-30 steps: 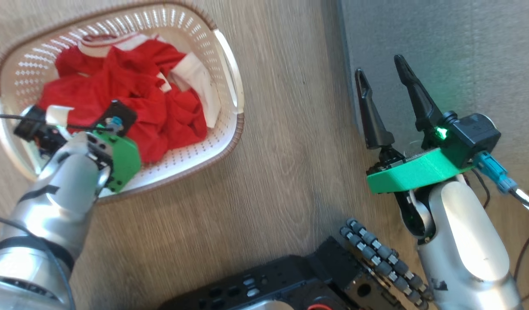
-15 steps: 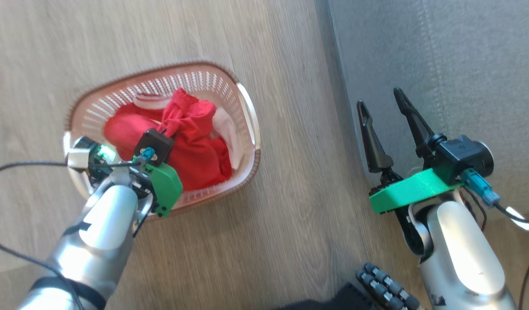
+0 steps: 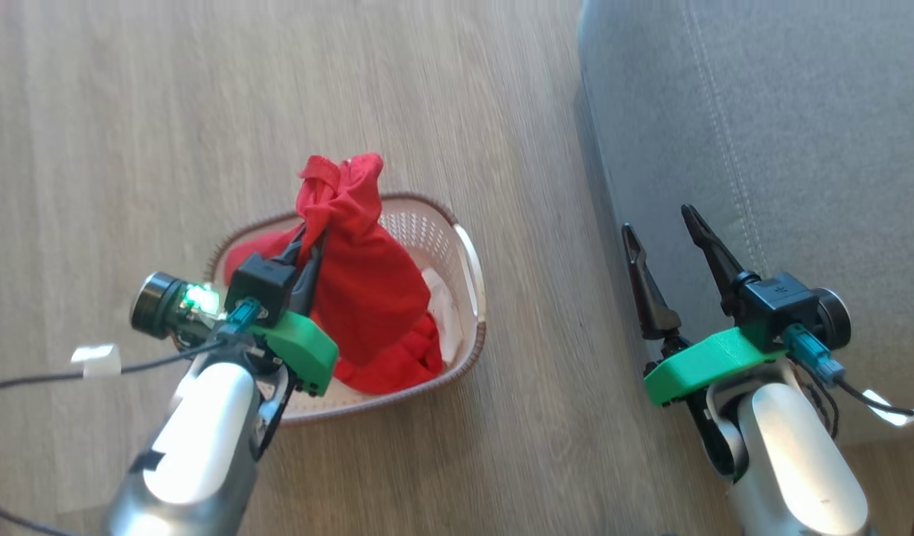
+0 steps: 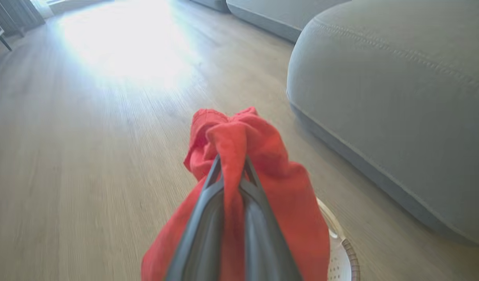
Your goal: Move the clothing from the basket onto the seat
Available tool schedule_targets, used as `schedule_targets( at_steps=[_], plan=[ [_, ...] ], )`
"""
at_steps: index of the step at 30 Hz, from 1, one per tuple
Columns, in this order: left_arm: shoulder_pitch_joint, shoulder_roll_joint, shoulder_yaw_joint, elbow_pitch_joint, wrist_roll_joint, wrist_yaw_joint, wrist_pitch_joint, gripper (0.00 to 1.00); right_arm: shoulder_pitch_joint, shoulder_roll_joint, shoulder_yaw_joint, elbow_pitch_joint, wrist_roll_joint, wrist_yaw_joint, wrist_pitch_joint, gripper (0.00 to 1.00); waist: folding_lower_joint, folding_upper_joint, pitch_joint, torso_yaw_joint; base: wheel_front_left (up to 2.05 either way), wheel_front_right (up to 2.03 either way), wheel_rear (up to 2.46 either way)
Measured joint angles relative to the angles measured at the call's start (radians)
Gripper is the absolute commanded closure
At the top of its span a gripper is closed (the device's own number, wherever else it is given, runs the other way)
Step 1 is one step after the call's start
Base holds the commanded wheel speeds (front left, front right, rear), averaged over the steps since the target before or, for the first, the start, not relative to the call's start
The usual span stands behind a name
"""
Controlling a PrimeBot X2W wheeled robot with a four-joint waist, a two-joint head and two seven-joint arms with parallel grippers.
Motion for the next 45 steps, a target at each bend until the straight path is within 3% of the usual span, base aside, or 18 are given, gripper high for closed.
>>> schedule_targets(
  at_steps=[12, 28, 35, 40, 45],
  plan=[
    [0.174, -0.067, 0.191, -0.28, 0.008, 0.004, 0.0, 1.0, 0.102, 0.0, -0.014, 0.024, -0.012, 0.0, 0.0, 0.0, 0.0, 0.0, -0.177, 0.043, 0.0, 0.0, 0.0],
    [0.146, -0.109, 0.296, -0.622, 0.045, -0.023, -0.002, 1.0, 0.148, 0.0, -0.011, 0.037, -0.017, 0.0, 0.0, 0.0, 0.0, 0.0, -0.258, 0.114, 0.0, 0.0, 0.0],
    [0.139, -0.118, 0.257, -0.691, 0.045, -0.053, -0.007, 1.0, 0.148, 0.0, -0.004, 0.038, -0.017, 0.0, 0.0, 0.0, 0.0, 0.0, -0.269, 0.117, 0.0, 0.0, 0.0],
    [0.139, -0.119, 0.149, -0.694, 0.037, -0.124, -0.007, 1.0, 0.148, 0.0, 0.001, 0.04, -0.017, 0.0, 0.0, 0.0, 0.0, 0.0, -0.274, 0.108, 0.0, 0.0, 0.0],
    [0.141, -0.119, 0.062, -0.693, 0.042, -0.146, -0.007, 1.0, 0.162, 0.0, 0.002, 0.044, -0.017, 0.0, 0.0, 0.0, 0.0, -0.0001, -0.283, 0.099, 0.0, 0.0, 0.0]
  ],
)
